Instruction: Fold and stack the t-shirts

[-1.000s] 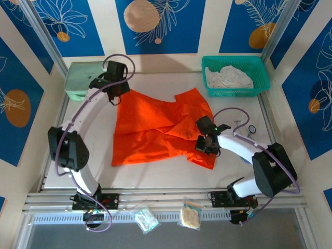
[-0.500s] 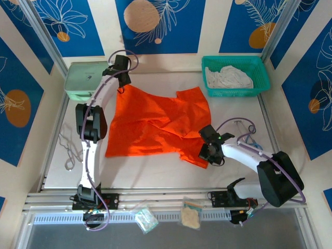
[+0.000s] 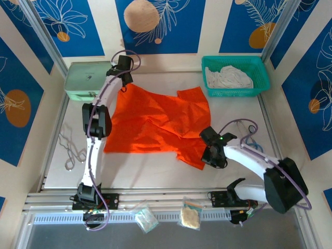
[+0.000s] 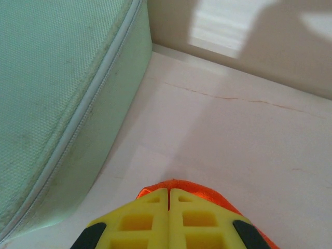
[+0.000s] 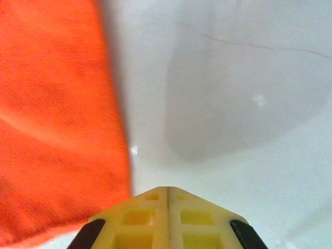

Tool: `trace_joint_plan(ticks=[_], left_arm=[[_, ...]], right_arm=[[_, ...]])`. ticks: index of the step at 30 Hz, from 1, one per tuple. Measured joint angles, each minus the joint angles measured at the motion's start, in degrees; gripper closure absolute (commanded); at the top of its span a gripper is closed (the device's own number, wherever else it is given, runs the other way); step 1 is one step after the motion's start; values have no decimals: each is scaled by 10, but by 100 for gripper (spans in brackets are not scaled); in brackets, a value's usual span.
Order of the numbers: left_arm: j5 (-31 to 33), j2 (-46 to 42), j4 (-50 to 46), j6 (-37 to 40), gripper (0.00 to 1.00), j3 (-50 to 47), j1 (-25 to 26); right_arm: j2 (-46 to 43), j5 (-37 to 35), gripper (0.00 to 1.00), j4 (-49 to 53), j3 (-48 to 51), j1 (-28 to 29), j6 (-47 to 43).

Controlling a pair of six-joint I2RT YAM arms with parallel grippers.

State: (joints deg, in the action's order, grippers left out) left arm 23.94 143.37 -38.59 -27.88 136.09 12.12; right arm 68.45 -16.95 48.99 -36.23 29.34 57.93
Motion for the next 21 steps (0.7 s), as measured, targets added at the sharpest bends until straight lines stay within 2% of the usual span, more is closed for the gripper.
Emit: trace_joint_plan(ticks=[6, 9, 12, 18, 21], left_arm=[[3, 28, -1, 4, 100, 2, 0], [3, 31, 0, 4, 100, 0, 0], [1, 31, 0, 4, 100, -5, 0], [-4, 31, 0, 10, 100, -18, 0], [-5, 31, 0, 11, 100, -20, 0]], right_arm=[[-45, -4, 100, 40, 0, -75, -22], [-41, 26, 100, 24, -9, -80, -41], [2, 69, 100, -9, -55, -66, -57], [174, 106, 100, -82, -222, 16, -86], [247, 119, 100, -121, -260, 40, -89]])
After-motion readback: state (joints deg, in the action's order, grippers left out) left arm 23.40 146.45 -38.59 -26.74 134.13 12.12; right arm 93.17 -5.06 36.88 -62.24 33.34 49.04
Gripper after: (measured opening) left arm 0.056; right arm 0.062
